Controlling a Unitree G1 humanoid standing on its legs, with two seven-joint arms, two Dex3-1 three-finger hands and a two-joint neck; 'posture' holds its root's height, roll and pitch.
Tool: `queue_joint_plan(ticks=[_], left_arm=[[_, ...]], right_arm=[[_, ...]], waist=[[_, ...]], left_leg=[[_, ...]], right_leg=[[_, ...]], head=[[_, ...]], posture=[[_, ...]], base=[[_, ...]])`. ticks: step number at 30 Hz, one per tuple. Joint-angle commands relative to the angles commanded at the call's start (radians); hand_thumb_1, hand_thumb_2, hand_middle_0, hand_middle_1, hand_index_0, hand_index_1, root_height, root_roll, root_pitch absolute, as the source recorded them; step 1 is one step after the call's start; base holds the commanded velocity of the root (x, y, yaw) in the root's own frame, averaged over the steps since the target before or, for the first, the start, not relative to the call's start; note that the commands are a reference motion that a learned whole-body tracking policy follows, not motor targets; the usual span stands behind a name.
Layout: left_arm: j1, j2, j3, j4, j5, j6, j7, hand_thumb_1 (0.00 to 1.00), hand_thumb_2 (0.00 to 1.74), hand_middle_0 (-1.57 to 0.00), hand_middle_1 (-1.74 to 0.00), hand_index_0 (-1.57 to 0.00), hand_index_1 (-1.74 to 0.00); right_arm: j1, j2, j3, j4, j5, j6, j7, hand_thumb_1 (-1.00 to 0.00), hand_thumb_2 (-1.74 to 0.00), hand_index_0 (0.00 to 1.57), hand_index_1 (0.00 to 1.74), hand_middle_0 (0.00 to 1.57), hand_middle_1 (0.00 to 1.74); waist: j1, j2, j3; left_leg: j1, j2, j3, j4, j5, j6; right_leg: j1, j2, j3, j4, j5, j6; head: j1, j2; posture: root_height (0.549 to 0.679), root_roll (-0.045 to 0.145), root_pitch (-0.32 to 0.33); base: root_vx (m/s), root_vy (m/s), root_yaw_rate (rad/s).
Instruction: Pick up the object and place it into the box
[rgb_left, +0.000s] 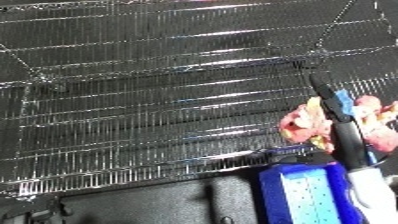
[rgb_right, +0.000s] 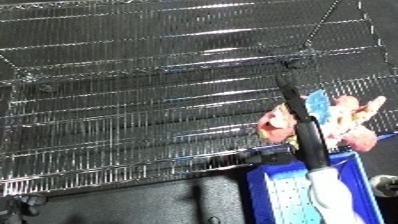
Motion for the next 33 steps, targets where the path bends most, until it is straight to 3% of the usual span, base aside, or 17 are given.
queue_joint_plan(ticks=[8,13,16,25,33], left_arm=[[0.021,0.03,-0.003,-0.003,-0.034,-0.005,-0.02,1.0,1.74,-1.57,-1.74,-1.57,-1.74],[0.028,0.06,-0.032,-0.004,-0.065,-0.01,-0.043,1.0,1.74,-1.57,-1.74,-1.57,-1.74],[0.025,0.08,-0.06,-0.006,-0.077,-0.014,-0.056,1.0,1.74,-1.57,-1.74,-1.57,-1.74],[0.008,0.102,-0.117,0.002,-0.098,-0.028,-0.07,1.0,1.74,-1.57,-1.74,-1.57,-1.74],[0.017,0.094,-0.135,-0.008,-0.104,-0.037,-0.073,1.0,1.74,-1.57,-1.74,-1.57,-1.74]], right_arm=[[-0.084,-0.218,0.003,0.092,-0.086,0.035,0.022,0.0,0.0,0.0,0.0,0.0,0.0],[-0.165,-0.342,0.071,0.247,-0.127,0.068,0.051,0.0,0.0,0.0,0.0,0.0,0.0],[-0.227,-0.385,0.138,0.344,-0.157,0.084,0.067,0.0,0.0,0.0,0.0,0.0,0.0],[-0.39,-0.42,0.327,0.552,-0.25,0.092,0.124,0.0,0.0,0.0,0.0,0.0,0.0],[-0.461,-0.373,0.424,0.733,-0.296,0.107,0.15,0.0,0.0,0.0,0.0,0.0,0.0]], waist=[[0.002,-0.006,0.008],[0.011,0.009,0.012],[0.016,0.022,0.013],[0.028,0.06,0.015],[0.025,0.1,0.019]], left_leg=[[-0.001,0.006,0.003,0.001,0.004,-0.0035],[-0.002,0.005,0.001,-0.005,0.012,-0.0077],[-0.003,0.002,-0.001,-0.011,0.017,-0.0094],[-0.009,-0.006,-0.001,-0.02,0.024,-0.0106],[-0.015,-0.014,-0.001,-0.027,0.027,-0.0098]], right_leg=[[-0.011,0.0039,0.008,0.005,0.004,-0.0014],[-0.018,0.005,0.012,0.006,0.006,-0.0023],[-0.024,0.0043,0.013,0.008,0.007,-0.0022],[-0.042,0.0015,0.018,0.012,0.009,-0.0018],[-0.053,-0.002,0.02,0.01,0.009,-0.0009]], head=[[0.171,-0.011],[0.267,-0.02],[0.299,-0.019],[0.399,-0.011],[0.463,0.019]], posture=[[0.648,0.047,-0.116],[0.647,0.049,-0.115],[0.647,0.05,-0.111],[0.648,0.056,-0.1],[0.648,0.06,-0.087]], base=[[-0.003,-0.033,-0.038],[0.004,-0.035,-0.007],[0.008,-0.028,-0.006],[0.016,-0.015,-0.014],[0.026,-0.007,-0.014]])
